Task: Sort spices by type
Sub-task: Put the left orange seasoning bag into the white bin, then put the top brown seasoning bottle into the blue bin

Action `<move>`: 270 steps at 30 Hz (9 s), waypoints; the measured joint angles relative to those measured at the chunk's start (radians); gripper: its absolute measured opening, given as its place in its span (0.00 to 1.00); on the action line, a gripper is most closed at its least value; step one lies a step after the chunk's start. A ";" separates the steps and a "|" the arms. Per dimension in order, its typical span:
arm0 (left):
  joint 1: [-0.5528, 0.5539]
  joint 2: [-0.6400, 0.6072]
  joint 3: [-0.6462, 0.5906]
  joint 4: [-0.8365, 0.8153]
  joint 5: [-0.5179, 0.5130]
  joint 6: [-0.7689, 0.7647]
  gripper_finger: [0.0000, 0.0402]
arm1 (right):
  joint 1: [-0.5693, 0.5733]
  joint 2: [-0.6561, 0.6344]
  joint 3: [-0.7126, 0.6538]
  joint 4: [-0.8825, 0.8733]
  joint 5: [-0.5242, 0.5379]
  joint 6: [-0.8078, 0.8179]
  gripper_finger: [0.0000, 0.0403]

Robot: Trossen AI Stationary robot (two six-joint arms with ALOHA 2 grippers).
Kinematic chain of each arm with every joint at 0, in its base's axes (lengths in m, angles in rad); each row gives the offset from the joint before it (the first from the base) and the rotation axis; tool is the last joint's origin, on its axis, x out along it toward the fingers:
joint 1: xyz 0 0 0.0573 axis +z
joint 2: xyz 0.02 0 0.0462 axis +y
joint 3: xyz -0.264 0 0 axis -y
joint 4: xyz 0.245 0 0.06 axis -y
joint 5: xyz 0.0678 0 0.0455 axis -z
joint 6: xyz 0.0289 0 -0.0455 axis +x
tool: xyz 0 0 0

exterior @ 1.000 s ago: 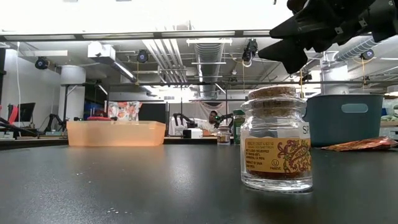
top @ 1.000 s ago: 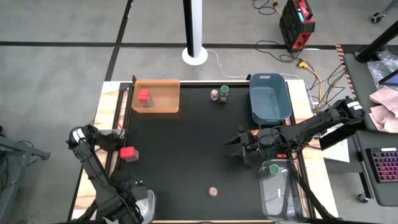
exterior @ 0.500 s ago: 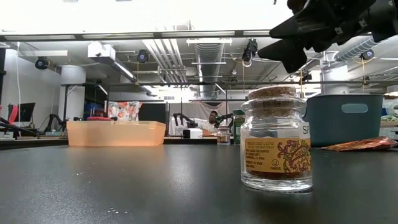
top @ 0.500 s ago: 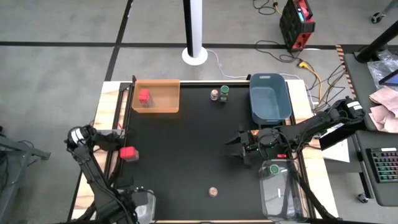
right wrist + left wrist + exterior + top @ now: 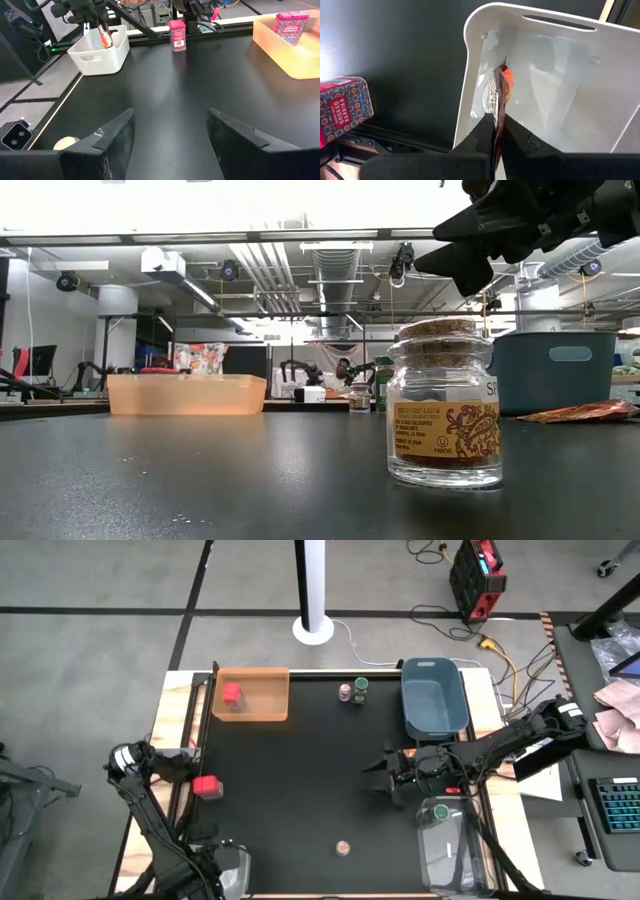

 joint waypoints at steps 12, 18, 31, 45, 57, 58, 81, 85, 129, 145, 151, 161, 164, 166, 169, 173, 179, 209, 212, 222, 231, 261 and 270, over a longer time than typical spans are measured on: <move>0.000 0.001 0.000 0.000 -0.002 0.000 0.05 | 0.000 0.000 0.000 0.000 0.000 0.000 0.64; 0.000 0.001 0.000 -0.002 -0.002 -0.001 0.06 | 0.000 0.000 0.000 0.000 0.000 0.000 0.66; 0.003 0.001 0.092 -0.072 -0.001 -0.027 0.06 | 0.000 0.000 0.000 -0.001 0.000 0.001 0.63; 0.059 0.001 0.333 -0.115 -0.437 0.141 0.06 | 0.000 0.001 0.021 -0.001 0.008 0.028 0.64; 0.179 -0.005 0.320 -0.155 -0.710 0.525 0.02 | -0.007 0.005 0.101 -0.191 0.141 0.044 0.57; 0.193 -0.013 0.293 -0.152 -0.710 0.540 0.01 | -0.011 0.007 0.114 -0.218 0.147 0.046 0.57; 0.614 -0.524 -0.617 0.740 -0.723 1.036 0.00 | -0.454 0.012 0.297 -0.434 0.168 0.028 0.60; 0.689 -0.544 -0.656 0.766 -0.761 1.068 0.00 | -0.523 0.012 0.361 -0.532 0.166 0.028 0.61; 0.902 -1.026 -0.913 1.283 -0.700 1.550 0.00 | -0.651 0.647 1.156 -1.078 0.104 -0.637 0.78; 0.902 -1.089 -0.988 1.311 -0.700 1.554 0.00 | -0.755 0.770 1.157 -1.081 0.027 -0.619 0.79; 0.902 -1.089 -0.988 1.318 -0.700 1.553 0.00 | -0.755 0.783 1.157 -1.082 0.023 -0.618 0.81; 0.902 -1.086 -0.988 1.317 -0.700 1.553 0.00 | -0.772 0.859 1.157 -1.077 0.031 -0.621 0.81; 0.902 -1.085 -0.988 1.317 -0.700 1.553 0.00 | -0.783 0.880 1.157 -1.070 0.034 -0.613 0.81; 0.902 -1.085 -0.988 1.316 -0.700 1.553 0.00 | -0.792 0.892 1.157 -1.070 0.038 -0.596 0.81; 0.902 -1.085 -0.988 1.316 -0.700 1.553 0.00 | -0.801 0.905 1.157 -1.076 0.042 -0.578 0.81; 0.902 -1.085 -0.988 1.316 -0.700 1.556 0.00 | -0.808 0.915 1.157 -1.090 0.040 -0.573 0.81; 0.902 -1.084 -0.988 1.316 -0.700 1.557 0.00 | -0.807 0.920 1.157 -1.093 -0.002 -0.574 0.78; 0.902 -1.084 -0.988 1.315 -0.700 1.557 0.00 | -0.817 0.920 1.156 -1.080 -0.071 -0.640 0.58; 0.902 -1.084 -0.988 1.315 -0.700 1.557 0.00 | -0.821 0.921 1.156 -1.077 -0.071 -0.658 0.61; 0.901 -1.084 -0.988 1.314 -0.700 1.557 0.00 | -0.817 0.921 1.159 -1.085 -0.092 -0.728 0.66; 0.902 -1.084 -0.988 1.314 -0.700 1.560 0.00 | -0.799 0.921 1.160 -1.086 -0.128 -0.734 0.60; 0.902 -1.084 -0.988 1.313 -0.699 1.560 0.00 | -0.703 0.842 1.160 -1.280 -0.019 -0.591 0.65; 0.902 -1.085 -0.988 1.311 -0.699 1.560 0.00 | -0.703 0.842 1.149 -1.267 -0.023 -0.566 0.67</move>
